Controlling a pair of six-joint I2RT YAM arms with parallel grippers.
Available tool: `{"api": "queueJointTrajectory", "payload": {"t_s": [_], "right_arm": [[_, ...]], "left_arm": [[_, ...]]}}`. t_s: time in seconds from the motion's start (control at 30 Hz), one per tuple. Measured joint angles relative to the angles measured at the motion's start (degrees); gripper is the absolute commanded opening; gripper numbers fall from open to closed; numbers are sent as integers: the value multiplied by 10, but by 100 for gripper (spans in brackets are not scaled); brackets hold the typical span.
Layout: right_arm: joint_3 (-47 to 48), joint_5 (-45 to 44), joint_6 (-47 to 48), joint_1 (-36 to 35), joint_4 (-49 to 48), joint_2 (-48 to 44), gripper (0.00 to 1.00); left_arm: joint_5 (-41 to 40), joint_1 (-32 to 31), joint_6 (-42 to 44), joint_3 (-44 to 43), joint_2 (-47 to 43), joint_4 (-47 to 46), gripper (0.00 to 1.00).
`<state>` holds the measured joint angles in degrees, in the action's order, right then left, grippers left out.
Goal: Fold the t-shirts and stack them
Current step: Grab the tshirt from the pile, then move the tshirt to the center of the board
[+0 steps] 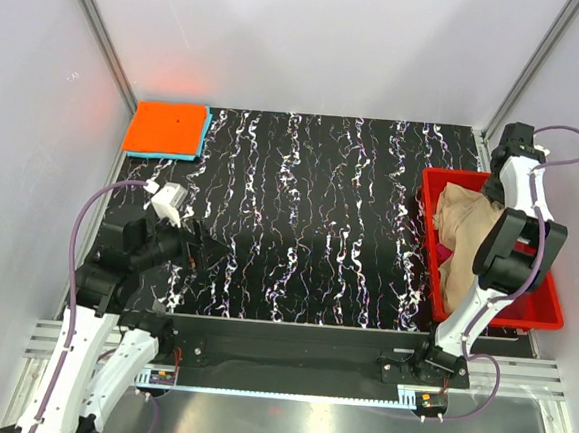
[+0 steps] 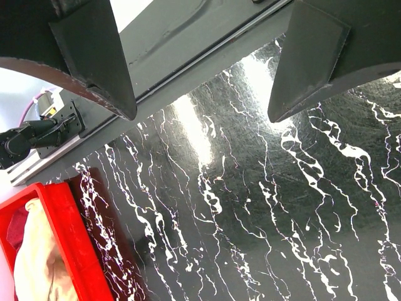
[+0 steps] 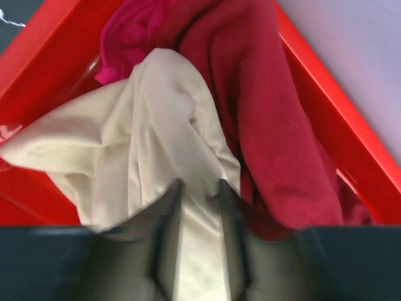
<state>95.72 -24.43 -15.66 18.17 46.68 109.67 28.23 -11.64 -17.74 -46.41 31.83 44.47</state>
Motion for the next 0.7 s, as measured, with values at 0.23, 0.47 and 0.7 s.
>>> {"api": "queueJointTrajectory", "payload": {"t_s": [0.23, 0.47, 0.7], "right_arm": [[106, 7, -17, 14, 49, 45, 0], [319, -12, -49, 2, 84, 13, 0], [523, -21, 11, -115, -8, -62, 0]], "left_arm": [[-12, 0, 10, -19, 14, 1, 86], [-24, -14, 11, -43, 29, 0, 86], [-9, -18, -19, -73, 47, -13, 99]]}}
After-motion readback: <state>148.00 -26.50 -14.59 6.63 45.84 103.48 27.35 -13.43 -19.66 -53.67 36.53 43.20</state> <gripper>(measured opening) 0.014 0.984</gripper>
